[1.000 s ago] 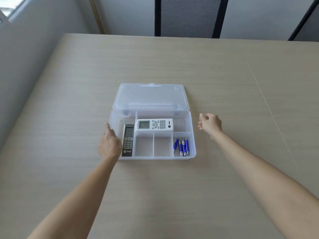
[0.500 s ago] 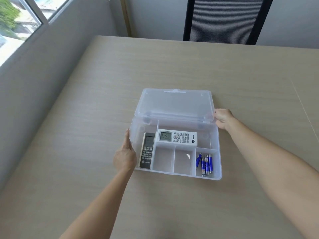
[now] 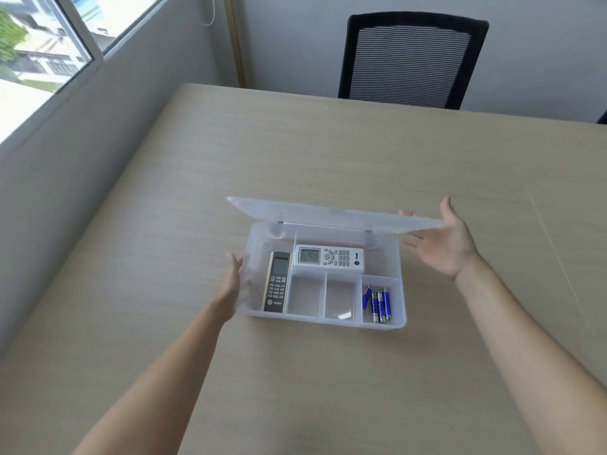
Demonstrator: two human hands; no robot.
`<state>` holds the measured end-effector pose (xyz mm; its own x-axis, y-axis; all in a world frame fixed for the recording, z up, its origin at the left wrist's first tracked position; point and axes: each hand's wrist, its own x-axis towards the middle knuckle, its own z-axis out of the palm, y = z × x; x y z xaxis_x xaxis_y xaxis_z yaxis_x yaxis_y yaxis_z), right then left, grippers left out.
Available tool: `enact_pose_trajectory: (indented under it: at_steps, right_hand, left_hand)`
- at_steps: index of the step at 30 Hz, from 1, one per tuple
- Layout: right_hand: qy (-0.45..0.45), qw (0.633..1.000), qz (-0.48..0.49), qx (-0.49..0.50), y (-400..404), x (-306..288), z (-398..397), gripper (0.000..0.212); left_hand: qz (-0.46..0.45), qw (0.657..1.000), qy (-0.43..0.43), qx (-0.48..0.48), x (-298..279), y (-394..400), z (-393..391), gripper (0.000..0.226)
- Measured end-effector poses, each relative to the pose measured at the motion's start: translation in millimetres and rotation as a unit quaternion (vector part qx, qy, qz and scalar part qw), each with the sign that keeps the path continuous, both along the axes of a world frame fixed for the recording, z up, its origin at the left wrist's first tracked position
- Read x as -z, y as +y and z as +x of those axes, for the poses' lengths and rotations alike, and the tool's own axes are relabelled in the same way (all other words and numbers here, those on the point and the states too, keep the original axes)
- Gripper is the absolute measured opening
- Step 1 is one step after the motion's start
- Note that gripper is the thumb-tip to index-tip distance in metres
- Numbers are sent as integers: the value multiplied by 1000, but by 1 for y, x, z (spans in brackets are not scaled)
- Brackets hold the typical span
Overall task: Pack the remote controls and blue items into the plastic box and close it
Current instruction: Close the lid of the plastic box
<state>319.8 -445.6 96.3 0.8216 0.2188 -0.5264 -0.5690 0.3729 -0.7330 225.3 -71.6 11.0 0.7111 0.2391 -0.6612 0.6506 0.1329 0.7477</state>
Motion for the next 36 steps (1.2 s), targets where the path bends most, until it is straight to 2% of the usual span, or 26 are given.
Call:
enact_pose_trajectory:
  at_steps: [3, 6, 8, 10, 12, 13, 15, 18, 20, 25, 33, 36]
  right_hand:
    - [3, 981, -175, -86, 7, 13, -32, 52]
    - [-50, 934, -349, -58, 20, 39, -63, 65]
    - [-80, 890, -440, -85, 31, 46, -78, 68]
    - [-71, 854, -501, -122, 38, 49, -91, 69]
    - [-76, 829, -532, -157, 44, 54, -103, 74]
    - [-80, 820, -540, -172, 46, 58, -107, 79]
    - [-63, 806, -552, -202, 54, 66, -117, 95]
    - [-17, 756, -615, -224, 76, 66, -133, 125]
    - [-6, 737, -637, -227, 93, 63, -139, 141]
    - [23, 743, -629, -226, 105, 59, -135, 160]
    - [15, 728, -652, -213, 105, 63, -137, 159]
    - [15, 732, -644, -219, 105, 58, -135, 159]
  left_hand:
    - [-112, 993, 30, -32, -17, 15, -1, 87]
    - [-132, 991, -1, 5, -35, 16, -3, 88]
    - [-44, 998, -24, 27, -43, 8, -5, 84]
    - [143, 987, -44, 62, -47, -6, -13, 76]
    - [321, 937, -56, 126, -45, -19, -25, 70]
    - [364, 916, -58, 160, -44, -26, -30, 75]
    - [408, 885, -42, 221, -38, -35, -40, 101]
    - [430, 857, 6, 284, -28, -43, -50, 139]
    - [430, 851, 13, 301, -25, -46, -55, 151]
    - [420, 859, 18, 293, -18, -44, -55, 158]
    - [435, 851, 17, 295, -13, -46, -55, 158]
    - [428, 855, 19, 293, -16, -47, -57, 158]
